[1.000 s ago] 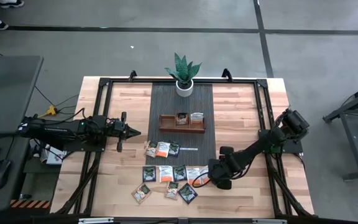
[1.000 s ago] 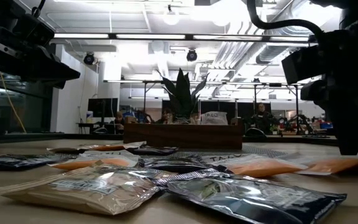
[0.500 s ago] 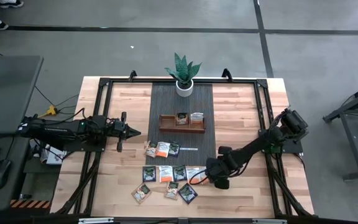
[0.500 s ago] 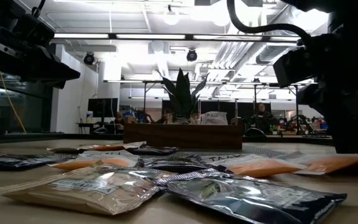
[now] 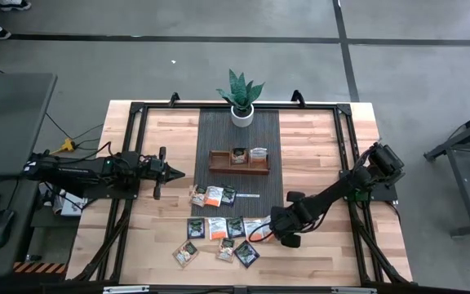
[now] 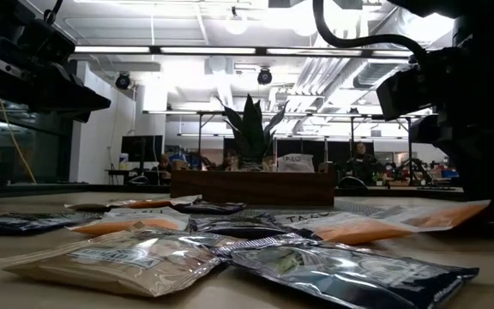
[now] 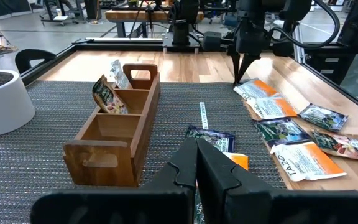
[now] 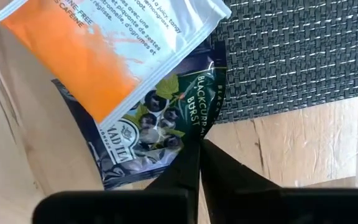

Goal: Pick & Place Tea
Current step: Put the violet tea bag into the left section of the wooden organizer

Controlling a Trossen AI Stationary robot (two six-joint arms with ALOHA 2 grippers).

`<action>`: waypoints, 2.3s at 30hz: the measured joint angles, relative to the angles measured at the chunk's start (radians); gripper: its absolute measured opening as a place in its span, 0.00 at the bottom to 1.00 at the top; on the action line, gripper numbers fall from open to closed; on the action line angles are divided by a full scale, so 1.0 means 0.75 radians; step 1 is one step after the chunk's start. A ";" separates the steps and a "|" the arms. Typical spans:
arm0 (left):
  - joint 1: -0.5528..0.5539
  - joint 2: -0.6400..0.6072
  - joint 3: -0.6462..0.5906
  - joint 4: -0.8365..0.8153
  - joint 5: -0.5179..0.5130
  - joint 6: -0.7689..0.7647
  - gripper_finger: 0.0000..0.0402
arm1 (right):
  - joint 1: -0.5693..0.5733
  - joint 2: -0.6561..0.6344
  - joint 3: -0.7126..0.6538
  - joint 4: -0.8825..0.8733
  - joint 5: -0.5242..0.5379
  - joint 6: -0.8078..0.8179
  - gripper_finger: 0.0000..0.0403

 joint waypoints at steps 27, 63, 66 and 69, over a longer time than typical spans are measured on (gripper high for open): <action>0.000 -0.001 0.000 0.000 0.000 0.000 0.00 | 0.069 -0.041 0.459 -0.670 0.391 0.055 0.00; 0.000 -0.001 0.000 0.000 0.000 0.000 0.00 | -0.453 0.231 0.570 0.278 1.218 -1.153 0.00; 0.000 0.000 0.000 0.000 0.000 0.000 0.00 | -0.487 0.246 0.625 0.246 1.199 -1.142 0.00; 0.000 -0.001 0.000 0.000 0.000 0.000 0.00 | -0.521 0.286 0.682 0.226 1.164 -1.142 0.00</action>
